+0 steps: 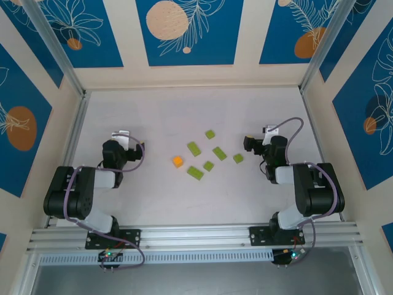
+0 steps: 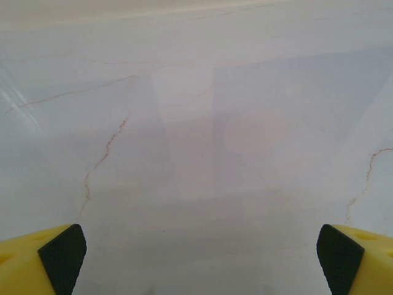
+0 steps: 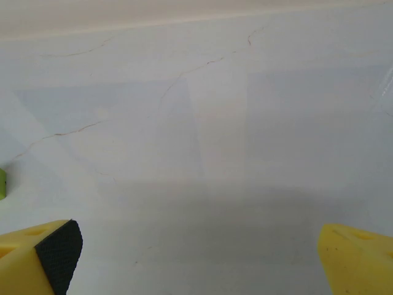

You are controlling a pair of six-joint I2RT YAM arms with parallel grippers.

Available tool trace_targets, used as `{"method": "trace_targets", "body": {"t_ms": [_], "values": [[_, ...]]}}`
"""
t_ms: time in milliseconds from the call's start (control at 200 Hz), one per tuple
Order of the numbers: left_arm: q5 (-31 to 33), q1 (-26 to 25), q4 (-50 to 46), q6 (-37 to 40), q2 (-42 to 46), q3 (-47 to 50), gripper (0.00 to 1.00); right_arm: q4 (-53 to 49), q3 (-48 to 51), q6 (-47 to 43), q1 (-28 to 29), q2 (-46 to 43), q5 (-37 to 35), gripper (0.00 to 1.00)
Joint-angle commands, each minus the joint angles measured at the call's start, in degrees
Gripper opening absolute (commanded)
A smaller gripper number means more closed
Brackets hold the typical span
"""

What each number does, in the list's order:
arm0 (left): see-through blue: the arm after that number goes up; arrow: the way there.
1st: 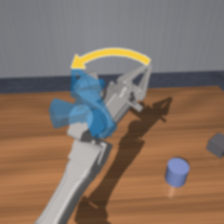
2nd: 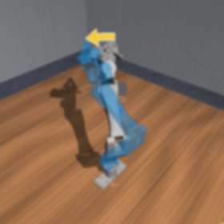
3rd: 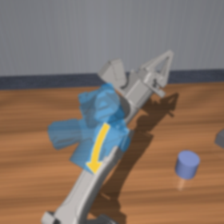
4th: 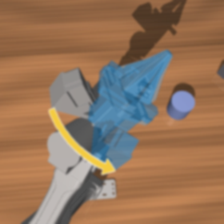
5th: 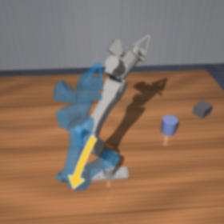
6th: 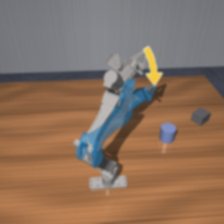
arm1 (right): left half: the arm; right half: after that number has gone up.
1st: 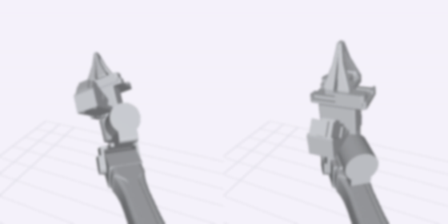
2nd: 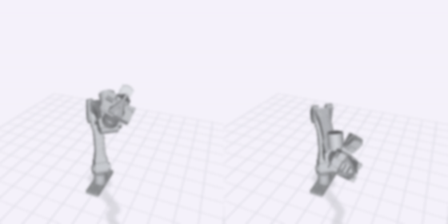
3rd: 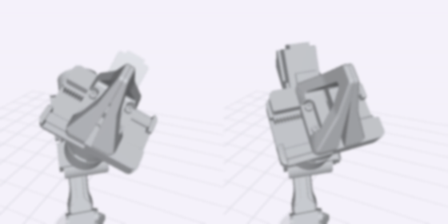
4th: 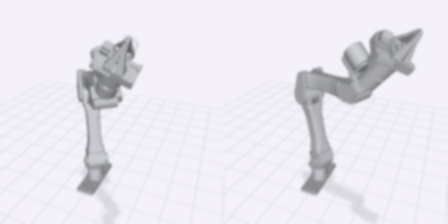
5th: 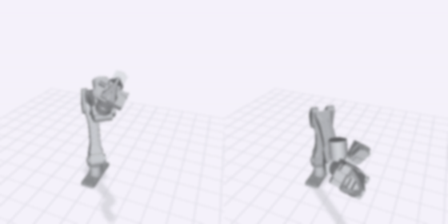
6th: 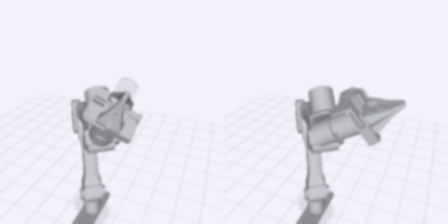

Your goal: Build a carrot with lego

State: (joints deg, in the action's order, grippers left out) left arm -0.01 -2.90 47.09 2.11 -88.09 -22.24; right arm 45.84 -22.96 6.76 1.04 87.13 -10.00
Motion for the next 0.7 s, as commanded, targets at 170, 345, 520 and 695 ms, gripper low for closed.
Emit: {"method": "trace_targets", "body": {"t_ms": [170, 345, 520, 695], "values": [[-1.2, -0.2, -0.3, 1.1, 0.2, -1.1, 0.99, 1.3, -0.4, -0.3, -0.4, 0.1, 1.5, 1.00], [-1.3, -0.2, -0.3, 1.1, 0.2, -1.1, 0.99, 1.3, -0.3, -0.2, -0.4, 0.1, 1.5, 0.99], [-1.3, 0.0, -0.1, 1.0, 0.4, -0.9, 0.99, 1.5, -0.3, -0.3, -0.3, 0.0, 1.5, 1.00], [7.5, -0.1, -25.8, -4.1, 14.5, -10.0, 0.99, -15.0, -6.0, 2.7, 0.5, -6.5, -7.0, 0.97]]}}
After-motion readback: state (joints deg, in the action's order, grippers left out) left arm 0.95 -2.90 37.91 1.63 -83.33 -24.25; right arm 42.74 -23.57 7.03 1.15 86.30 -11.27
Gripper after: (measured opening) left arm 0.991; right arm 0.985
